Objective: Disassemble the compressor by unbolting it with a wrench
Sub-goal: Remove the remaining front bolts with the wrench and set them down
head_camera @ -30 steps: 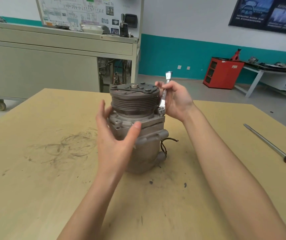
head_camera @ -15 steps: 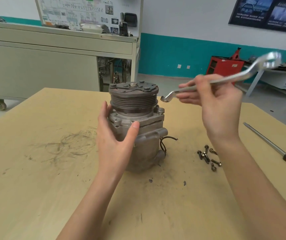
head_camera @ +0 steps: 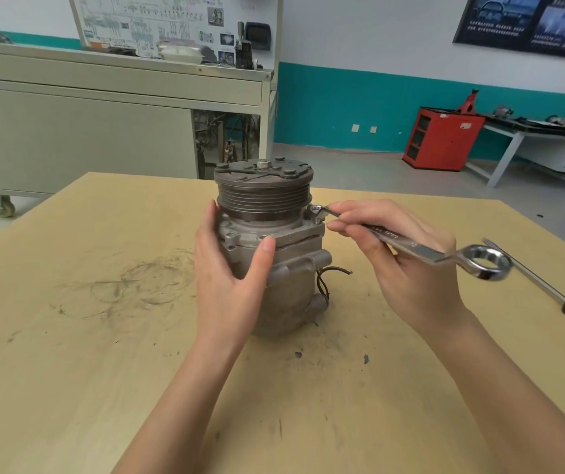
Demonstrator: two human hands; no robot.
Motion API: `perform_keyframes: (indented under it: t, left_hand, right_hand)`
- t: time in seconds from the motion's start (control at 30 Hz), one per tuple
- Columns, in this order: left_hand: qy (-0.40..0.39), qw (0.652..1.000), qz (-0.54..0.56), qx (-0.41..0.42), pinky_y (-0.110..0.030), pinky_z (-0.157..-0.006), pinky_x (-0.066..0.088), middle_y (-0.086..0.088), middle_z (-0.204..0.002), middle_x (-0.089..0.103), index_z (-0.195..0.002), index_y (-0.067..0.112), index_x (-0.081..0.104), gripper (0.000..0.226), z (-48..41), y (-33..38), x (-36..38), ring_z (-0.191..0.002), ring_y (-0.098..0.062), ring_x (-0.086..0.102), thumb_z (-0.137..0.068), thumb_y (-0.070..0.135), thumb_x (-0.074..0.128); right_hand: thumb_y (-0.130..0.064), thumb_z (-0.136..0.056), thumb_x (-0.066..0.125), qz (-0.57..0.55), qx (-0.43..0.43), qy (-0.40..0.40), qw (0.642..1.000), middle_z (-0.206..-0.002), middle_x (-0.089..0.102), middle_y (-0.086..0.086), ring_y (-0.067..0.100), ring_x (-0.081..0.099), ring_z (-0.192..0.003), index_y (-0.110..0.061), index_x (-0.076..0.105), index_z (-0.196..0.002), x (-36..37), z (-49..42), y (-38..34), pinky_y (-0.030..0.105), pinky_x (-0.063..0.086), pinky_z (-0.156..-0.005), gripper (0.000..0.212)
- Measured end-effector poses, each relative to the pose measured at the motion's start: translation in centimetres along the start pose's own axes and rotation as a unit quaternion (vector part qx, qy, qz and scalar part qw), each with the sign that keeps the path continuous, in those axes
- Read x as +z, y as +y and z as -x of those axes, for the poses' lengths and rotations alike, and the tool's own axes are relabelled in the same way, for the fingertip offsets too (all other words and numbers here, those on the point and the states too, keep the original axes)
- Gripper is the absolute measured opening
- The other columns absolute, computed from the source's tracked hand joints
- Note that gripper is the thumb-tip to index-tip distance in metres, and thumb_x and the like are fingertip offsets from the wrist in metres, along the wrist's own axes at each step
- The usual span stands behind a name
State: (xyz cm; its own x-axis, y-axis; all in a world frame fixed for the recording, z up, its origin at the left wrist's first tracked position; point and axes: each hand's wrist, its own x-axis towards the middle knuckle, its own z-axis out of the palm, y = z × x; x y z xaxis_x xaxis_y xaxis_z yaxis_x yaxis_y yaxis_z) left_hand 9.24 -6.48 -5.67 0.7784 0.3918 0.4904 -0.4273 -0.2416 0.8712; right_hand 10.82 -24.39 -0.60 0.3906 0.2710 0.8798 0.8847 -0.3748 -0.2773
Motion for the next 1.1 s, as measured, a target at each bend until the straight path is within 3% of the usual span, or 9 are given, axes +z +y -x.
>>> perform_keyframes:
  t: [0.1, 0.2, 0.4, 0.47, 0.53, 0.7, 0.83, 0.97, 1.1]
  left_hand:
    - [-0.001, 1.000, 0.002, 0.000, -0.038, -0.117, 0.029, 0.009, -0.151, 0.036, -0.152, 0.020, 0.026, 0.090, 0.0, -0.1, 0.0, -0.140, -0.003, 0.032, -0.076, 0.060, 0.053]
    - [-0.002, 1.000, -0.002, 0.001, -0.039, -0.117, 0.030, 0.010, -0.151, 0.036, -0.151, 0.023, 0.025, 0.088, 0.0, -0.1, -0.1, -0.140, -0.003, 0.032, -0.076, 0.061, 0.052]
    - [-0.003, 1.000, -0.004, 0.007, -0.038, -0.116, 0.032, 0.014, -0.147, 0.038, -0.149, 0.028, 0.026, 0.083, 0.0, -0.2, 0.1, -0.137, -0.001, 0.034, -0.078, 0.062, 0.052]
    - [-0.002, 1.000, -0.005, 0.009, -0.037, -0.116, 0.031, 0.014, -0.148, 0.037, -0.149, 0.028, 0.025, 0.083, 0.1, -0.3, 0.0, -0.138, 0.000, 0.033, -0.078, 0.062, 0.052]
    - [-0.002, 1.000, -0.009, 0.011, -0.037, -0.116, 0.030, 0.012, -0.149, 0.036, -0.150, 0.026, 0.025, 0.084, 0.1, -0.3, 0.0, -0.138, 0.000, 0.032, -0.078, 0.061, 0.051]
    - [-0.004, 1.000, -0.016, 0.016, -0.032, -0.116, 0.029, 0.016, -0.148, 0.035, -0.147, 0.031, 0.024, 0.079, 0.1, -0.3, 0.1, -0.137, 0.002, 0.031, -0.079, 0.061, 0.049]
    - [-0.005, 1.000, -0.016, 0.017, -0.035, -0.117, 0.029, 0.014, -0.149, 0.035, -0.148, 0.028, 0.026, 0.079, 0.1, -0.4, 0.1, -0.138, -0.001, 0.031, -0.079, 0.060, 0.049]
    - [-0.002, 1.000, -0.022, 0.016, -0.035, -0.117, 0.028, 0.012, -0.150, 0.035, -0.150, 0.025, 0.025, 0.084, 0.1, -0.4, 0.1, -0.139, -0.002, 0.031, -0.079, 0.061, 0.049]
    - [-0.002, 1.000, -0.021, 0.020, -0.032, -0.117, 0.028, 0.012, -0.150, 0.035, -0.151, 0.023, 0.025, 0.084, 0.0, -0.6, 0.1, -0.139, -0.001, 0.030, -0.080, 0.060, 0.049]
  right_hand:
    - [-0.025, -0.096, 0.052, -0.119, 0.055, -0.005, 0.991, -0.099, 0.069, 0.012, 0.026, 0.069, -0.094, -0.011, 0.064, -0.098, -0.2, -0.2, 0.9, 0.043, 0.057, -0.080, 0.018]
    - [-0.018, -0.098, 0.045, -0.287, 0.158, 0.039, 0.944, -0.094, 0.073, 0.006, 0.026, 0.071, -0.086, -0.015, 0.062, -0.091, 0.0, -0.8, 2.7, 0.033, 0.057, -0.076, 0.018]
    - [-0.013, -0.098, 0.038, -0.577, 0.435, -0.048, 0.690, -0.074, 0.071, 0.008, 0.013, 0.068, -0.059, -0.009, 0.055, -0.085, 2.3, -4.7, 7.9, 0.018, 0.054, -0.052, 0.022]
    - [-0.015, -0.093, 0.044, -0.614, 0.446, -0.079, 0.647, -0.073, 0.070, 0.008, 0.011, 0.067, -0.057, -0.008, 0.063, -0.082, 3.5, -5.5, 8.8, 0.017, 0.054, -0.051, 0.024]
    - [-0.018, -0.091, 0.047, -0.605, 0.423, -0.081, 0.670, -0.072, 0.070, 0.008, 0.010, 0.067, -0.056, -0.008, 0.068, -0.077, 3.6, -6.3, 9.0, 0.015, 0.054, -0.051, 0.027]
    - [-0.022, -0.102, 0.041, -0.452, 0.337, 0.096, 0.820, -0.074, 0.073, 0.010, 0.013, 0.068, -0.057, -0.007, 0.060, -0.079, 0.8, -7.4, 6.5, 0.016, 0.053, -0.053, 0.033]
    - [-0.020, -0.100, 0.046, -0.260, 0.210, 0.120, 0.935, -0.084, 0.074, 0.008, 0.022, 0.072, -0.070, -0.012, 0.064, -0.086, -0.2, -4.4, 2.2, 0.024, 0.058, -0.062, 0.024]
    - [-0.020, -0.096, 0.052, -0.126, 0.086, 0.072, 0.986, -0.092, 0.071, 0.005, 0.021, 0.072, -0.080, -0.017, 0.064, -0.096, 0.3, -1.7, -0.1, 0.038, 0.059, -0.070, 0.012]
    - [-0.030, -0.095, 0.052, -0.116, 0.072, 0.058, 0.989, -0.096, 0.069, 0.005, 0.021, 0.072, -0.082, -0.017, 0.061, -0.101, 0.1, -1.1, 0.1, 0.044, 0.059, -0.071, 0.017]
